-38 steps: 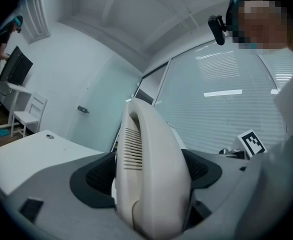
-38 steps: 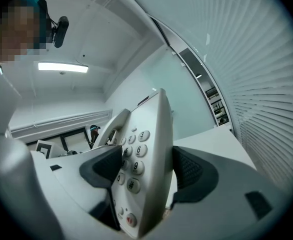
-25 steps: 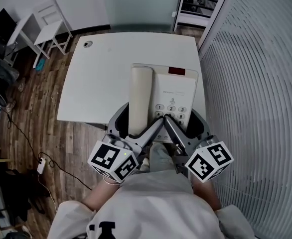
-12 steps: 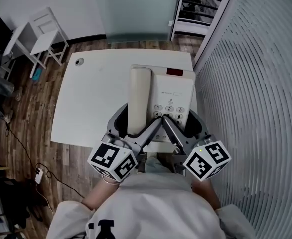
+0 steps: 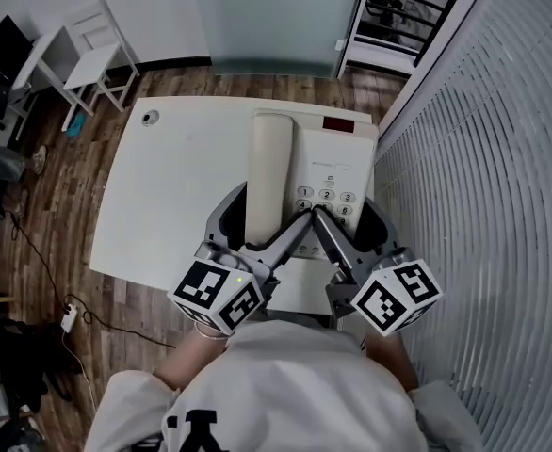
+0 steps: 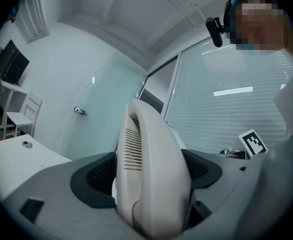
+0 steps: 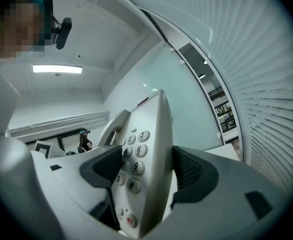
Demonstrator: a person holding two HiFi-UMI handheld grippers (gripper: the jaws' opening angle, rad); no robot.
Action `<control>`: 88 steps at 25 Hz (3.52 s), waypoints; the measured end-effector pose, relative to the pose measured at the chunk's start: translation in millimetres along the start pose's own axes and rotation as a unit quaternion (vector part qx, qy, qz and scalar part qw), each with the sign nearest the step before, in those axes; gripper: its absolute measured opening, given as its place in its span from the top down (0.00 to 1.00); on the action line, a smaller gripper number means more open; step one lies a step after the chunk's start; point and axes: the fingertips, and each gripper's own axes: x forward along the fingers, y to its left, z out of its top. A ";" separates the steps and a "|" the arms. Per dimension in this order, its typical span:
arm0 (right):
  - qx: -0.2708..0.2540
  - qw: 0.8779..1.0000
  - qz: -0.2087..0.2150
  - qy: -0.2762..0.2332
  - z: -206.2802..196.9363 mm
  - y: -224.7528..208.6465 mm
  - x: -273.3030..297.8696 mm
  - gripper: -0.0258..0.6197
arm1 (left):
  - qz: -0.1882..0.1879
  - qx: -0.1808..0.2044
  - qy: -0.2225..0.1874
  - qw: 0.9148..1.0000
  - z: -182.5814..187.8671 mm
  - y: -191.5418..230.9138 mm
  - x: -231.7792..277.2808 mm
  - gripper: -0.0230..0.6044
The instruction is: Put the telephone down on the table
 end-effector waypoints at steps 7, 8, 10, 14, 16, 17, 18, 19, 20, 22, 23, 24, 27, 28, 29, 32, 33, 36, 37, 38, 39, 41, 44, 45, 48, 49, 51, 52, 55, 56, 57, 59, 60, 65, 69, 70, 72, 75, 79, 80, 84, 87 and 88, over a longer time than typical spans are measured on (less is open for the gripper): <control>0.009 1.000 0.000 0.010 -7.5 -14.7 16.8 0.46 | 0.010 -0.012 0.009 1.000 -9.8 15.5 13.8 0.31; 0.009 1.000 -0.002 0.010 -8.5 -14.8 17.4 0.46 | 0.010 -0.015 0.012 1.000 -10.8 16.8 13.8 0.31; 0.011 1.000 -0.005 0.007 -11.2 -17.0 19.8 0.46 | 0.011 -0.018 0.018 1.000 -13.3 20.6 15.7 0.31; 0.024 1.000 -0.010 0.012 -21.5 -31.2 27.9 0.46 | 0.013 -0.017 0.029 0.999 -25.5 29.8 26.3 0.31; 0.029 0.999 -0.016 0.022 -28.5 -32.7 30.2 0.46 | 0.016 -0.028 0.039 0.999 -31.8 34.6 25.7 0.31; 0.031 0.999 -0.019 0.027 -31.8 -32.1 31.0 0.46 | 0.017 -0.035 0.045 0.998 -34.5 36.9 24.2 0.31; 0.034 0.999 -0.022 0.032 -35.2 -31.7 31.8 0.46 | 0.019 -0.042 0.050 0.998 -37.5 39.3 22.7 0.31; 0.037 0.998 -0.026 0.037 -38.9 -32.0 32.5 0.46 | 0.021 -0.047 0.054 0.997 -40.9 41.5 21.7 0.31; 0.040 0.998 -0.028 0.041 -42.7 -33.0 33.4 0.46 | 0.023 -0.049 0.058 0.997 -44.4 43.7 21.2 0.31; 0.046 0.997 -0.031 0.046 -49.4 -35.7 35.6 0.46 | 0.025 -0.051 0.063 0.996 -50.4 47.9 21.4 0.31; 0.048 0.997 -0.033 0.048 -52.5 -37.0 36.6 0.46 | 0.026 -0.053 0.066 0.996 -53.2 49.8 21.7 0.31; 0.050 0.997 -0.034 0.051 -55.7 -38.4 37.2 0.46 | 0.026 -0.055 0.069 0.996 -56.5 51.4 21.9 0.31; 0.057 0.996 -0.039 0.058 -66.7 -42.8 38.2 0.46 | 0.028 -0.060 0.079 0.995 -67.0 55.9 21.9 0.31; 0.061 0.996 -0.040 0.061 -69.7 -44.4 38.9 0.46 | 0.030 -0.059 0.082 0.994 -69.7 57.3 22.1 0.31; 0.063 0.995 -0.040 0.063 -72.3 -46.1 39.9 0.46 | 0.031 -0.059 0.083 0.994 -72.1 58.7 22.7 0.31; 0.064 0.995 -0.042 0.070 -79.0 -51.7 44.0 0.46 | 0.036 -0.071 0.088 0.993 -80.7 64.4 25.4 0.31; 0.064 0.994 -0.044 0.074 -81.5 -53.4 45.1 0.46 | 0.038 -0.075 0.090 0.992 -83.8 66.3 26.0 0.31; 0.067 0.993 -0.048 0.079 -87.8 -57.9 46.2 0.46 | 0.042 -0.083 0.096 0.991 -91.3 69.3 27.3 0.31; 0.067 0.993 -0.050 0.079 -89.3 -59.2 45.9 0.46 | 0.043 -0.085 0.097 0.991 -93.5 69.6 27.6 0.31; 0.068 0.993 -0.051 0.080 -90.9 -60.2 45.6 0.46 | 0.043 -0.087 0.099 0.990 -95.7 69.9 27.7 0.31; 0.070 0.993 -0.052 0.081 -92.8 -61.0 45.4 0.46 | 0.044 -0.088 0.101 0.990 -97.8 70.3 27.5 0.31; 0.075 0.992 -0.052 0.084 -96.5 -62.3 45.1 0.46 | 0.047 -0.091 0.107 0.989 -101.5 71.2 26.5 0.32; 0.081 0.992 -0.057 0.084 -98.7 -65.8 45.0 0.46 | 0.052 -0.096 0.115 0.987 -106.9 72.1 27.1 0.32; 0.081 0.992 -0.059 0.082 -99.4 -67.4 45.4 0.46 | 0.053 -0.097 0.118 0.987 -109.0 72.9 27.8 0.32; 0.084 0.991 -0.065 0.082 -103.5 -71.7 47.5 0.46 | 0.055 -0.096 0.130 0.985 -115.8 76.2 29.7 0.32; 0.085 0.991 -0.066 0.084 -105.4 -72.8 47.9 0.46 | 0.055 -0.095 0.135 0.985 -118.0 77.1 30.2 0.32; 0.090 0.990 -0.070 0.088 -109.5 -75.2 47.9 0.46 | 0.056 -0.096 0.143 0.983 -122.7 78.5 30.8 0.33; 0.092 0.989 -0.073 0.091 -112.2 -76.6 47.8 0.46 | 0.058 -0.099 0.147 0.983 -125.7 79.3 30.8 0.33; 0.100 0.987 -0.078 0.099 -121.3 -81.4 49.4 0.46 | 0.064 -0.107 0.157 0.980 -135.4 83.4 31.3 0.33; 0.101 0.986 -0.079 0.102 -124.1 -83.6 50.3 0.46 | 0.066 -0.111 0.161 0.978 -139.0 85.1 32.2 0.33; 0.103 0.986 -0.081 0.107 -127.2 -86.1 51.3 0.46 | 0.069 -0.116 0.167 0.977 -143.0 86.8 33.3 0.33; 0.110 0.983 -0.085 0.116 -135.3 -90.5 52.8 0.46 | 0.076 -0.125 0.178 0.973 -152.0 90.3 34.1 0.33; 0.114 0.982 -0.086 0.120 -139.5 -91.9 53.3 0.46 | 0.079 -0.128 0.183 0.971 -156.1 91.9 33.4 0.33; 0.130 0.979 -0.099 0.124 -150.0 -95.8 53.9 0.46 | 0.085 -0.134 0.201 0.967 -165.7 96.1 32.7 0.33; 0.135 0.977 -0.102 0.128 -156.6 -100.2 54.5 0.46 | 0.090 -0.142 0.209 0.963 -173.6 98.5 33.5 0.33; 0.137 0.977 -0.104 0.130 -158.8 -101.5 54.8 0.46 | 0.091 -0.145 0.212 0.962 -176.3 99.4 33.7 0.33; 0.142 0.975 -0.106 0.133 -163.6 -103.8 55.6 0.46 | 0.096 -0.148 0.217 0.960 -181.3 101.5 33.6 0.33; 0.154 0.972 -0.110 0.139 -170.2 -106.3 56.3 0.46 | 0.104 -0.148 0.228 0.957 -186.6 104.0 33.1 0.33; 0.173 0.967 -0.115 0.147 -179.7 -109.0 55.5 0.46 | 0.109 -0.145 0.243 0.953 -193.8 105.8 31.6 0.33; 0.177 0.966 -0.116 0.149 -181.8 -109.9 55.5 0.46 | 0.111 -0.145 0.247 0.952 -195.6 106.4 31.5 0.34; 0.185 0.963 -0.120 0.155 -185.5 -113.0 55.3 0.46 | 0.114 -0.148 0.257 0.948 -200.1 107.0 32.5 0.34; 0.196 0.960 -0.123 0.159 -190.3 -115.7 55.0 0.46 | 0.116 -0.146 0.266 0.946 -203.9 108.0 33.2 0.34; 0.199 0.959 -0.125 0.160 -191.7 -117.1 55.1 0.46 | 0.117 -0.147 0.268 0.945 -205.5 108.4 33.7 0.34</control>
